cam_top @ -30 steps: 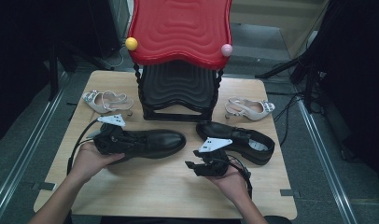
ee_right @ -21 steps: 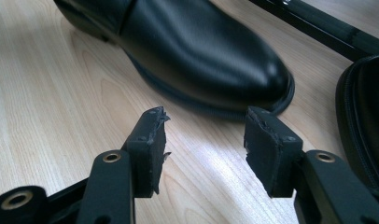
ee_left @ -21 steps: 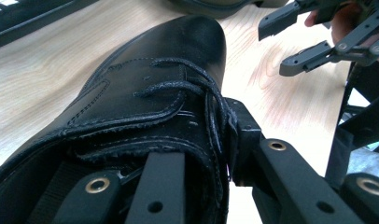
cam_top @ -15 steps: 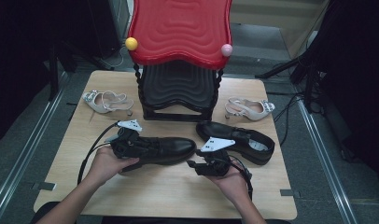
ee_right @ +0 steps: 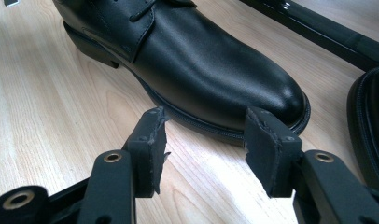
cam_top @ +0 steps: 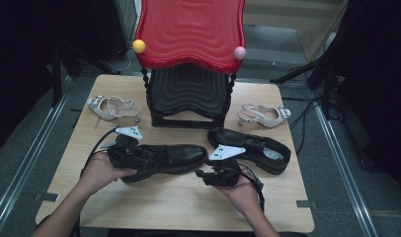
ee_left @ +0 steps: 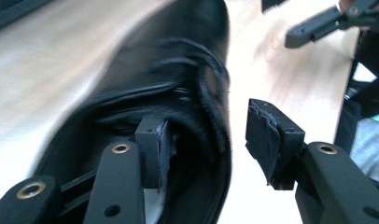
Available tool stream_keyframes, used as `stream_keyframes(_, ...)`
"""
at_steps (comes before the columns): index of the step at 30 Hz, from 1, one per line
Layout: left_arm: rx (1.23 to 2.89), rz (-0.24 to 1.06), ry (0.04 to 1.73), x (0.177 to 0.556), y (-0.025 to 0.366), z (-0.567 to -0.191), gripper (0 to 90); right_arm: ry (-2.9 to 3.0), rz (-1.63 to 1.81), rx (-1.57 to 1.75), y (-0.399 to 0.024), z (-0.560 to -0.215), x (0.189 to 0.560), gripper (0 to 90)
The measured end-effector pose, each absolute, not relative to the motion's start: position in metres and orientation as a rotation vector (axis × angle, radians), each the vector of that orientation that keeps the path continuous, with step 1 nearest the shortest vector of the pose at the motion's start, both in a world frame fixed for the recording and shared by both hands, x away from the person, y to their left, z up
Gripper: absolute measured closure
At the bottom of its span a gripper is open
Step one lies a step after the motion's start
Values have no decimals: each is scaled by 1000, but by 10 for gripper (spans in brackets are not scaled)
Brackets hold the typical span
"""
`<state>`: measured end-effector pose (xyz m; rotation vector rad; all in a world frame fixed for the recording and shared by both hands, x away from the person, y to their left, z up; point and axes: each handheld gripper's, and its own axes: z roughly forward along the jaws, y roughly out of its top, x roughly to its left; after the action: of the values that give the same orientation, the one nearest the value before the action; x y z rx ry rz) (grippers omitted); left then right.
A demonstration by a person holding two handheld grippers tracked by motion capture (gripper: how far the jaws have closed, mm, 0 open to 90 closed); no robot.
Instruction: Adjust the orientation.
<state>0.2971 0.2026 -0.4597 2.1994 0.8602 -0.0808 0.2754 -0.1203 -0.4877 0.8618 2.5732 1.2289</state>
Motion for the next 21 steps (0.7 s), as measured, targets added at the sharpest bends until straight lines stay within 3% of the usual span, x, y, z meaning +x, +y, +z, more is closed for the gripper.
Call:
stream_keyframes(10,2186,-22,886,297,244,-438,543,2569,1238,877,-113,-486,273,519)
stream_keyframes(12,2180,-7,887,297,248,-435,583,2570,1242,880,-112,-485,273,529)
stream_keyframes(13,2175,-2,880,298,253,-433,681,2569,1252,887,-109,-485,272,557)
stream_keyframes(18,2191,39,894,308,264,-435,831,2565,1276,904,-104,-484,270,616)
stream_keyframes(21,2193,71,903,316,269,-443,880,2556,1269,902,-98,-484,267,780)
